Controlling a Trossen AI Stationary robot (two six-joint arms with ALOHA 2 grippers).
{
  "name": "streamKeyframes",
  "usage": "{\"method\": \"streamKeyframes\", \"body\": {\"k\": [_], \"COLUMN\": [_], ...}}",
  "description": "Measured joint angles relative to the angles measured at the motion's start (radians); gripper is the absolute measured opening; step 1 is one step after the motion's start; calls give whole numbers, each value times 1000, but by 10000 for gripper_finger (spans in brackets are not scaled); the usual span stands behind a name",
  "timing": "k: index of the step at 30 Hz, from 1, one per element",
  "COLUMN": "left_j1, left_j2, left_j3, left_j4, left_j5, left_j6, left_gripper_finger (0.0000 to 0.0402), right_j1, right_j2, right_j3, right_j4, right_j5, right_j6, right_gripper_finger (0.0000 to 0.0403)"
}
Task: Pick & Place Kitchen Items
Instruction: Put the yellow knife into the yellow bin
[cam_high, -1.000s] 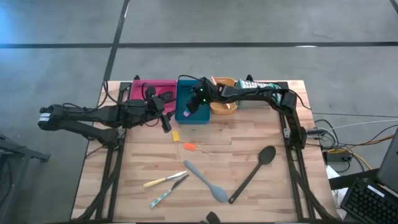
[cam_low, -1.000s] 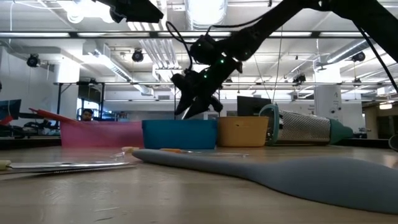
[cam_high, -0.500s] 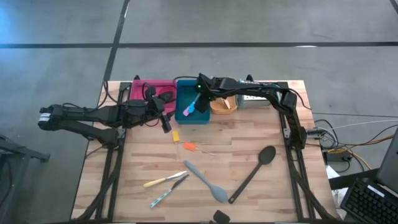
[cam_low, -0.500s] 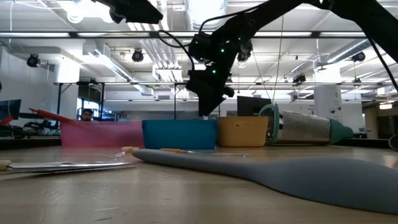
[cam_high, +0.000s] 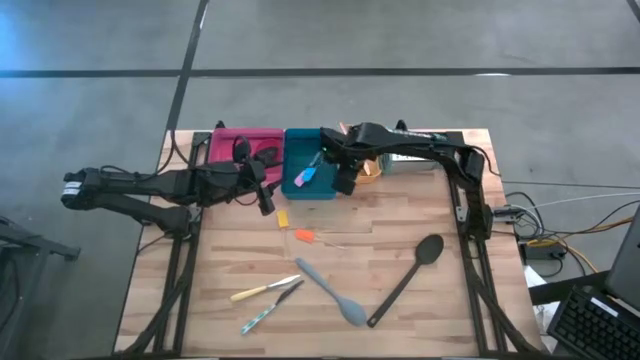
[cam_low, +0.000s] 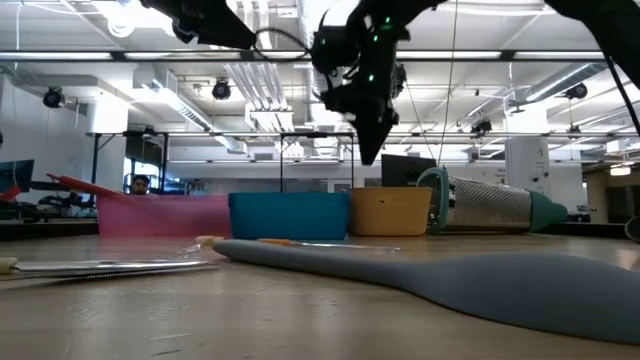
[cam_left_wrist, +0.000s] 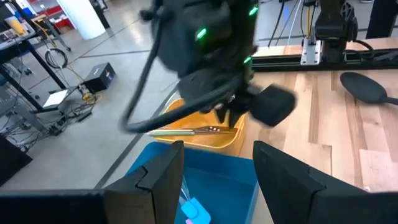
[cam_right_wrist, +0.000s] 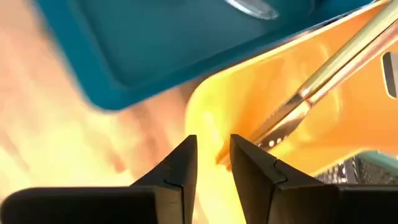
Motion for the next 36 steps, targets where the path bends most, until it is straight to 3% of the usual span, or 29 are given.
{"method": "streamKeyframes", "body": {"k": [7,22,30,36], "left_j1": [0,0,0,0], "left_j2": [-1,-2,-2,-2], "left_j3": [0,0,0,0], "left_j4": [-36,-80,-105,-131], "left_j5": [0,15,195,241], "left_j6": [-13,-43,-44,-32], "left_gripper_finger": [197,197,198,197], "right_j1": [114,365,498,567], "right_j2": [-118,-483,-576,-589], "right_j3": [-8,-100,-156,-203], "right_j4": [-54,-53,-49,-48], "right_j5": [0,8,63,64], "right_j6": [23,299,369,415], "right_gripper_finger": [56,28,17,9]}}
